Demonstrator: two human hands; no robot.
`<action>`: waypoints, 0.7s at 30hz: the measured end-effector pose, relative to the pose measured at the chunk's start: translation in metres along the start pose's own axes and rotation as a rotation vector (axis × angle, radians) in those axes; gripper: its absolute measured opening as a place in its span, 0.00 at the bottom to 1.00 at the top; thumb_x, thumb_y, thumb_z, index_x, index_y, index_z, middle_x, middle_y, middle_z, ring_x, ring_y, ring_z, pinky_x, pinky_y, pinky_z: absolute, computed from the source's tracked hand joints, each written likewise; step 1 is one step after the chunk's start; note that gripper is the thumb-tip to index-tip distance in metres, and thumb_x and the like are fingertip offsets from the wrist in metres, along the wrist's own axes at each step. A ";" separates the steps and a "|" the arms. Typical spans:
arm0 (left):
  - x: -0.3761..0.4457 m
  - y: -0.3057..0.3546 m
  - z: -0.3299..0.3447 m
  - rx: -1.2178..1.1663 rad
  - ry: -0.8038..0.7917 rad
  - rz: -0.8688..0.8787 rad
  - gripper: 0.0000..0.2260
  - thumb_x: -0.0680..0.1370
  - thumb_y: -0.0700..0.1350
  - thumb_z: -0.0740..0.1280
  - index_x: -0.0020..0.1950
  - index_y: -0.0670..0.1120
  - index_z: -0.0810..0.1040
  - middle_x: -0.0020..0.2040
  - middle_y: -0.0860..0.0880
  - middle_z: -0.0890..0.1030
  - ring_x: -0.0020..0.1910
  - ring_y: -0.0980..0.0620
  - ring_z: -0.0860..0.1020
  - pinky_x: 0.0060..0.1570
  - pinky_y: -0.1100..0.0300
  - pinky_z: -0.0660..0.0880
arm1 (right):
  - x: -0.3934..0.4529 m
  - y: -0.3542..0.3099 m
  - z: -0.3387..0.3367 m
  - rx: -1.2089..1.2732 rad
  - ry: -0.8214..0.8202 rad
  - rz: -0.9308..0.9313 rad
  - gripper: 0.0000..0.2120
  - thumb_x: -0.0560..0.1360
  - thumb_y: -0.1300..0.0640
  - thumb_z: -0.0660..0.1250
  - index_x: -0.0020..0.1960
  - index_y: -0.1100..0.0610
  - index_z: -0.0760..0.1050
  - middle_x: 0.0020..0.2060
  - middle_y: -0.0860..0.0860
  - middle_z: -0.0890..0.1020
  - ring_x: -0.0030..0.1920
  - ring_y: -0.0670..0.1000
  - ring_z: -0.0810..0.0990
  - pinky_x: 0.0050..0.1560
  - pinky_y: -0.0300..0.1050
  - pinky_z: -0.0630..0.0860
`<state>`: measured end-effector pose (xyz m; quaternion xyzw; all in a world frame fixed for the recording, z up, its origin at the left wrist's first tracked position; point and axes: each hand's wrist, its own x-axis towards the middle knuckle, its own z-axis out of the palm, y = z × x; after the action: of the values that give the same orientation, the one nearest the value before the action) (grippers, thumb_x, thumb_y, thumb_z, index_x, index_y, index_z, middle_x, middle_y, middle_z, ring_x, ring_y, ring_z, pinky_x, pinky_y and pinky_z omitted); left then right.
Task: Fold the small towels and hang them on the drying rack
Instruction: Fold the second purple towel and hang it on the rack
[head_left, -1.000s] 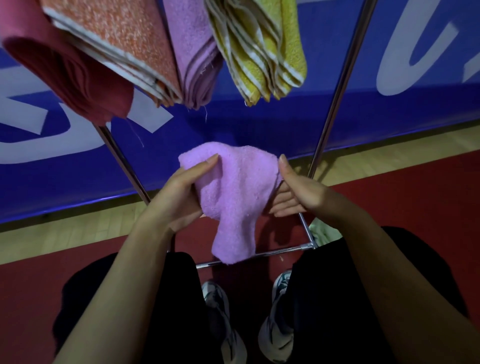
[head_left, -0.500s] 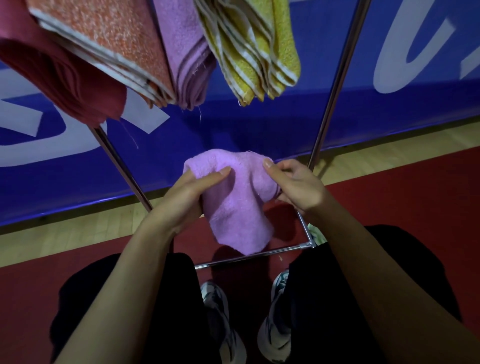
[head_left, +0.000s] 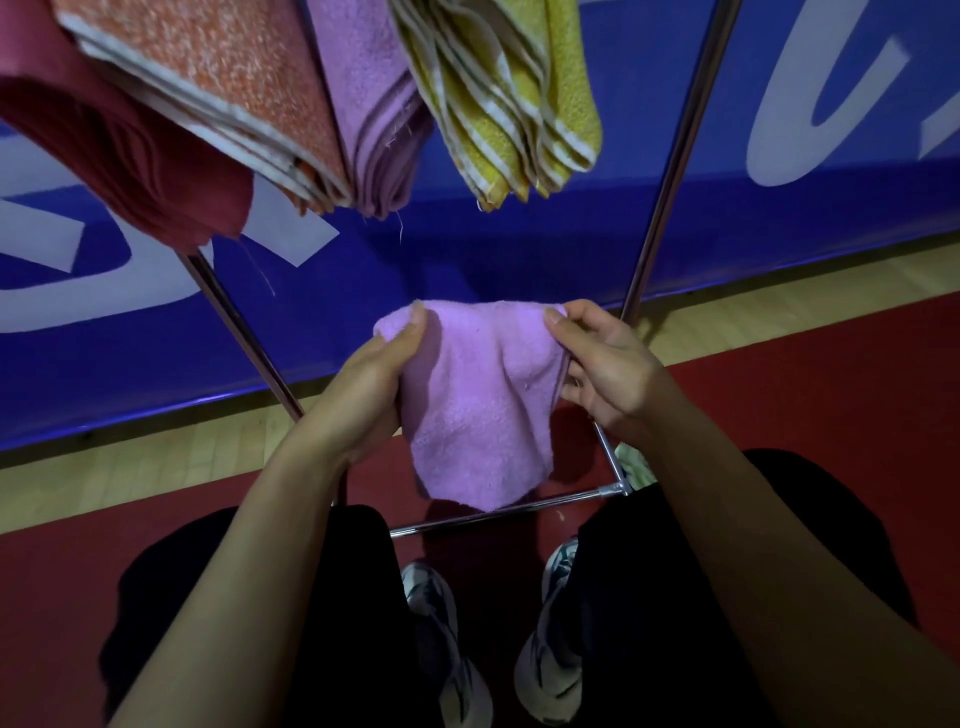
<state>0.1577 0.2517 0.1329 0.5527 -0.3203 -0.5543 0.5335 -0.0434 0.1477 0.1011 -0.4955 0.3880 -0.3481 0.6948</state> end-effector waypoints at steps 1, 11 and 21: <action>0.001 0.000 0.000 0.002 0.008 -0.009 0.26 0.78 0.62 0.62 0.66 0.44 0.80 0.60 0.46 0.86 0.62 0.48 0.84 0.66 0.50 0.76 | 0.001 -0.001 -0.001 -0.011 0.018 -0.012 0.10 0.84 0.55 0.64 0.44 0.51 0.72 0.34 0.48 0.78 0.34 0.46 0.77 0.36 0.44 0.75; 0.008 0.000 -0.002 -0.055 0.085 -0.026 0.12 0.86 0.45 0.63 0.65 0.42 0.79 0.57 0.45 0.87 0.57 0.47 0.85 0.53 0.53 0.83 | 0.007 0.002 -0.001 -0.314 0.178 -0.133 0.09 0.82 0.46 0.59 0.49 0.51 0.72 0.44 0.52 0.79 0.45 0.50 0.77 0.49 0.54 0.75; 0.018 -0.009 -0.010 -0.015 0.185 0.003 0.11 0.84 0.45 0.66 0.63 0.40 0.79 0.58 0.42 0.87 0.59 0.45 0.85 0.58 0.52 0.82 | 0.009 0.004 -0.002 -0.306 0.189 -0.138 0.11 0.84 0.47 0.60 0.53 0.55 0.72 0.45 0.55 0.76 0.45 0.53 0.74 0.47 0.54 0.72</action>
<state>0.1680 0.2394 0.1175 0.5970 -0.2667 -0.5025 0.5656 -0.0405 0.1399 0.0953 -0.5858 0.4650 -0.3771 0.5463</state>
